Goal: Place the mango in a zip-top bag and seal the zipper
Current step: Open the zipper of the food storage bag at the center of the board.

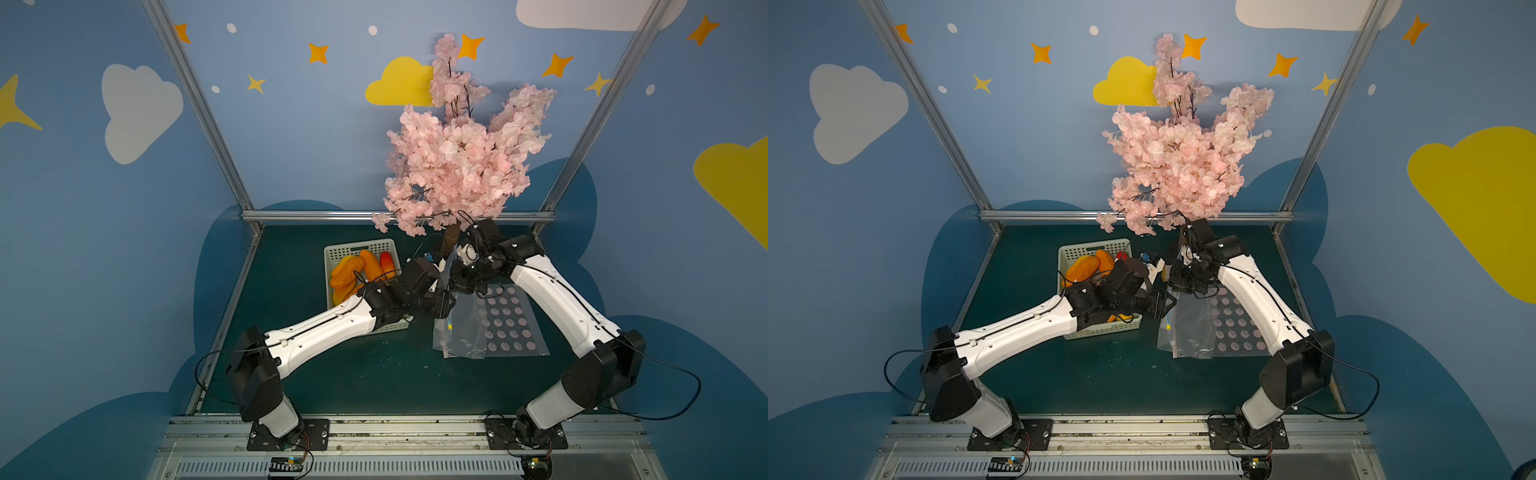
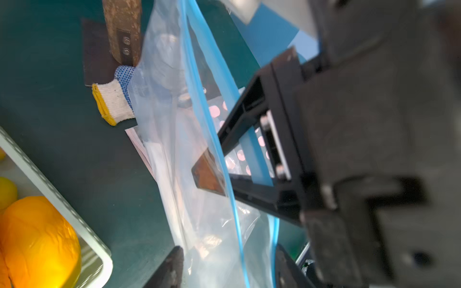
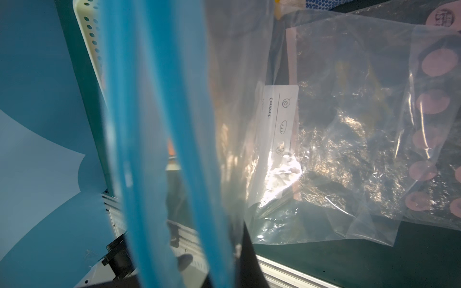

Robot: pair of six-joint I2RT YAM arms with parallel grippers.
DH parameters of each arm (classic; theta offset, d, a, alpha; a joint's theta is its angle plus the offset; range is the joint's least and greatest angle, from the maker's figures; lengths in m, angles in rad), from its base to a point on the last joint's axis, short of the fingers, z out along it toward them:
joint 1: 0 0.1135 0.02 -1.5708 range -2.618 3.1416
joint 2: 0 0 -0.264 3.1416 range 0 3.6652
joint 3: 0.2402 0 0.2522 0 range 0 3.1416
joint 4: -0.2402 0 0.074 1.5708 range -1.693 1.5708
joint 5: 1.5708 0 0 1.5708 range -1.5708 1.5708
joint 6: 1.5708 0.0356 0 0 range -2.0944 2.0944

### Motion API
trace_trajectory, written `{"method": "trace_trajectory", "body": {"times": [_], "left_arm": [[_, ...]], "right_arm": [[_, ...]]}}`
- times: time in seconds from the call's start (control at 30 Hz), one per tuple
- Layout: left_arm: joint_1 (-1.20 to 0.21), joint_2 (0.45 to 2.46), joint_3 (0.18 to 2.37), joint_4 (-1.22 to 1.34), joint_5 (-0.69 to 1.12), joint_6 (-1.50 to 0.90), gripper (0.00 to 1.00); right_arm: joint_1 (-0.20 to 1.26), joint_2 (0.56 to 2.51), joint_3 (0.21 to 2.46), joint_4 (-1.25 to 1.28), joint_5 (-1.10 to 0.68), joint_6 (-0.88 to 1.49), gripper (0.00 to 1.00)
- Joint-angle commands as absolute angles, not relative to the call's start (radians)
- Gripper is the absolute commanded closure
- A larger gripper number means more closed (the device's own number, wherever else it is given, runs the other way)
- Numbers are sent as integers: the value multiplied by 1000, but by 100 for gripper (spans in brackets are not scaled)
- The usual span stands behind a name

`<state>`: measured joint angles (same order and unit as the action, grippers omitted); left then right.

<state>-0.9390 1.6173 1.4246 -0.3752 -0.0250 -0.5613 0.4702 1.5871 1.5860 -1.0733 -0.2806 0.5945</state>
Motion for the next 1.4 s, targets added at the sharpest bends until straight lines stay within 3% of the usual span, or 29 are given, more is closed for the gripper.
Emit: {"method": "trace_trajectory", "body": {"times": [0.0,0.4,0.53,1.17,1.37], "left_arm": [[-939,1615,1442,-388,-76,-544,50],[-924,1595,1419,-361,-128,-581,62],[-922,1561,1405,-333,-139,-592,50],[-922,1572,1468,-363,-23,-547,34],[-931,1548,1442,-359,-2,-556,33]], "right_arm": [[469,1549,1615,-1113,-290,591,100],[479,1522,1591,-1112,-282,573,100],[481,1524,1581,-1123,-272,560,100],[482,1542,1598,-1118,-281,554,100],[481,1552,1618,-1126,-281,547,100]]}}
